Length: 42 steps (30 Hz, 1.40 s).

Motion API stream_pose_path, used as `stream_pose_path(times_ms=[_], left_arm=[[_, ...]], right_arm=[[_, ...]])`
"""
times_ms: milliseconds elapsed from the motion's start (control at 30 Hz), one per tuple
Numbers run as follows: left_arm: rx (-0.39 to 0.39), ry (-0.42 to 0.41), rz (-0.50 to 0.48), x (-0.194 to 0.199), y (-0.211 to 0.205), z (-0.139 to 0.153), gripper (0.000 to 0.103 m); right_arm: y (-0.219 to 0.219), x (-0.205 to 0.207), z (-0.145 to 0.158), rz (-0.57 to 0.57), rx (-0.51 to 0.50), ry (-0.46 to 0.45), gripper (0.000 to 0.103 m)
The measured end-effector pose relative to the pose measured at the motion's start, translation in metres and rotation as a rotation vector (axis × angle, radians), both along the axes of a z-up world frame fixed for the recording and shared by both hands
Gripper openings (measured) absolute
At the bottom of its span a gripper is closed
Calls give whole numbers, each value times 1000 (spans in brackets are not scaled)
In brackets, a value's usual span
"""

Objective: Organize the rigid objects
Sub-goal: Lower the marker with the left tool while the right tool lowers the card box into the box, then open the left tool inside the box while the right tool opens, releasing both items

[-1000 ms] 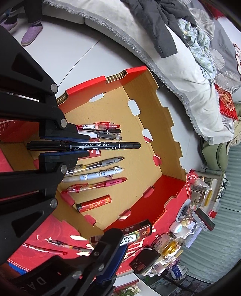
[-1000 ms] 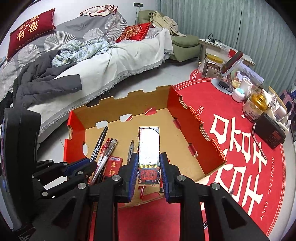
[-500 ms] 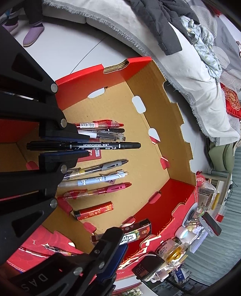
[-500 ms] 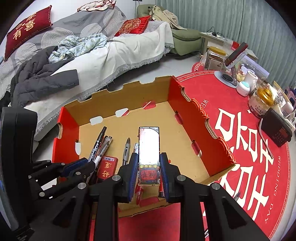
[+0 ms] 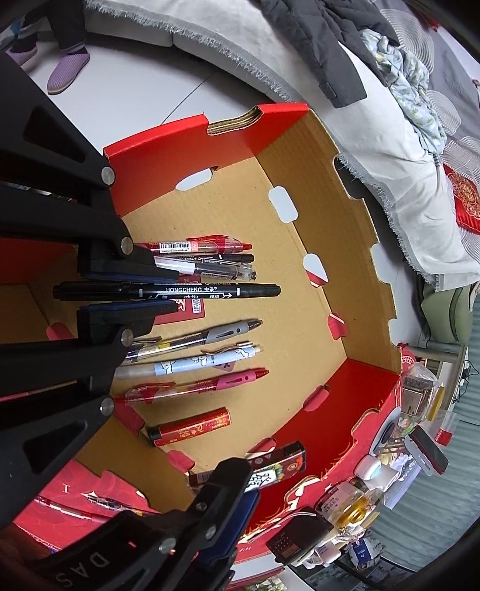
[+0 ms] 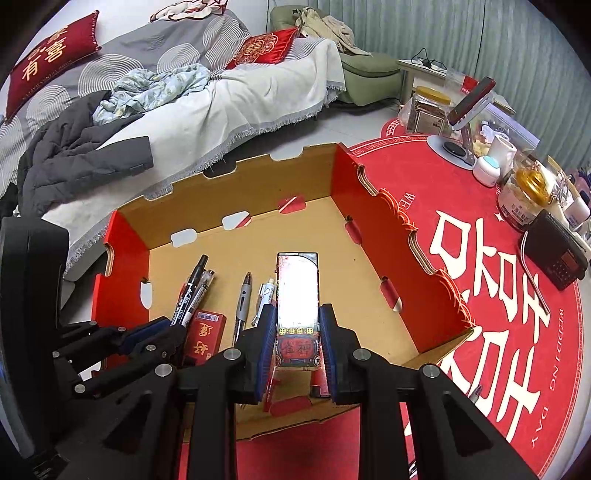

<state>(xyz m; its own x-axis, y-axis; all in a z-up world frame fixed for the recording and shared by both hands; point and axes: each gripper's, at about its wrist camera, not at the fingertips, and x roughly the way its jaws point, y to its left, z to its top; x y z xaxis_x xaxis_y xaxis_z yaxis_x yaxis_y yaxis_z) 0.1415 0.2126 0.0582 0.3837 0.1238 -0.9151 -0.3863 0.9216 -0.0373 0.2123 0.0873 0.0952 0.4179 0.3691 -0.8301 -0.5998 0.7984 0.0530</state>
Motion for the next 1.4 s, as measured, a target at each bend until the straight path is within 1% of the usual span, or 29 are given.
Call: stream_pose_path(times_ms=[367, 467, 533, 633, 1300, 1400], left_arm=[[-6, 8, -1, 2, 1, -4, 9], [-11, 19, -5, 4, 1, -7, 10], [-8, 16, -7, 4, 0, -6, 15], [3, 16, -14, 4, -2, -5, 19], [15, 3, -5, 2, -1, 0, 20], [18, 3, -6, 1, 0, 1, 22]], right_arm=[[2, 1, -7, 4, -2, 13, 25], [5, 3, -11, 32, 7, 50, 25], [5, 1, -10, 27, 4, 37, 25], [5, 0, -9, 23, 0, 29, 25], [1, -1, -6, 7, 0, 31, 25], [1, -1, -6, 7, 0, 30, 25]])
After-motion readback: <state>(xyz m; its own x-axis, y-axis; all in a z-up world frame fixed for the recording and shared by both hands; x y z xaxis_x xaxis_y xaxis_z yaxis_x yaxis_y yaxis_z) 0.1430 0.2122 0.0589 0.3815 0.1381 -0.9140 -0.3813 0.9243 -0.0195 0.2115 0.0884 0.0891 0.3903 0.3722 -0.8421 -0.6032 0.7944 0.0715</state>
